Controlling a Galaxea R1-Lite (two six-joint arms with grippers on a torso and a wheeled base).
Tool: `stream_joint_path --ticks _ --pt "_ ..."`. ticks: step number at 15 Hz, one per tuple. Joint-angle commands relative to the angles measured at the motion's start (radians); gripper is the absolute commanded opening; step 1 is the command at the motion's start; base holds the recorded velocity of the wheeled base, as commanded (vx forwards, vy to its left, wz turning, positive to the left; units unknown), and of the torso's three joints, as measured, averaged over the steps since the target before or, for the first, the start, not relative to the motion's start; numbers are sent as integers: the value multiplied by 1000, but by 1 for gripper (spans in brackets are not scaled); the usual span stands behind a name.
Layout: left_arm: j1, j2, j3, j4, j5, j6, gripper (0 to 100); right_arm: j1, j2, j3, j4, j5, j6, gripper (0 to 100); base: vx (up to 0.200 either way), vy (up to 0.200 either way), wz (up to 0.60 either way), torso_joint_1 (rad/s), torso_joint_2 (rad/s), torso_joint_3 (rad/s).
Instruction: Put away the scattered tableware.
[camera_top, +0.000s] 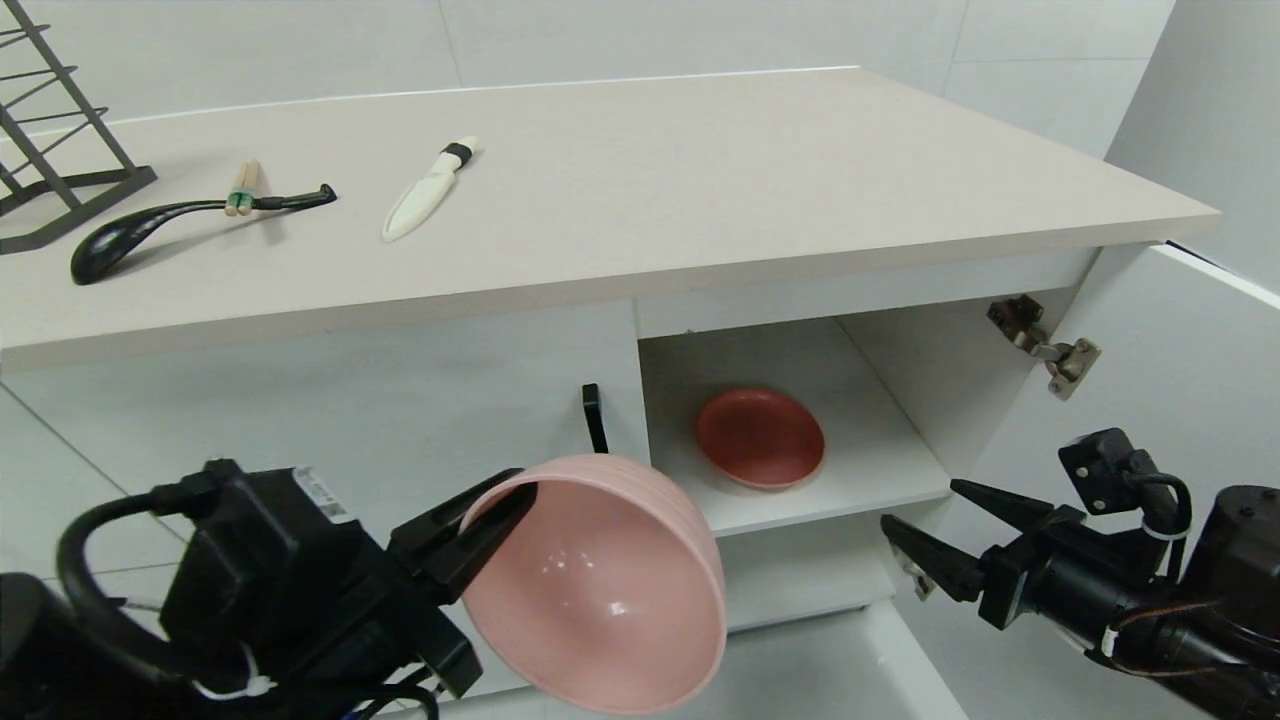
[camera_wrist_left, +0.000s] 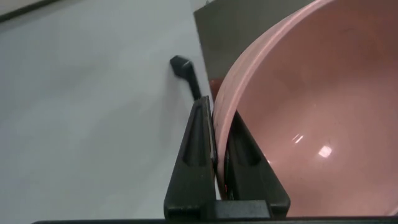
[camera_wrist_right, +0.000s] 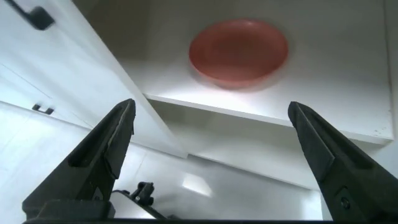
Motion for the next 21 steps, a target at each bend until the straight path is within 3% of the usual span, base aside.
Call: stream_joint_path --ticks 1,2,4,8,11,16,21 --pt "-77 200 -31 -108 44 15 0 -2 -59 28 -1 -1 0 100 0 0 0 0 0 0" --pt "-148 251 -59 -108 122 6 0 -10 -73 32 -1 -1 0 100 0 0 0 0 0 0" --pt "-220 275 -82 -108 154 9 0 -30 -95 31 -1 -1 0 100 0 0 0 0 0 0" --pt "-226 327 -108 -108 159 10 0 -45 -96 48 -1 -2 -6 100 0 0 0 0 0 0" --pt "-226 465 -307 -108 256 10 0 -58 -104 5 -1 -2 -93 100 0 0 0 0 0 0" --pt "-233 593 -433 -108 369 6 0 -59 -93 -84 -1 -1 -110 100 0 0 0 0 0 0" --pt "-209 741 -655 -108 435 3 0 -98 -95 -92 -1 -1 -112 100 0 0 0 0 0 0"
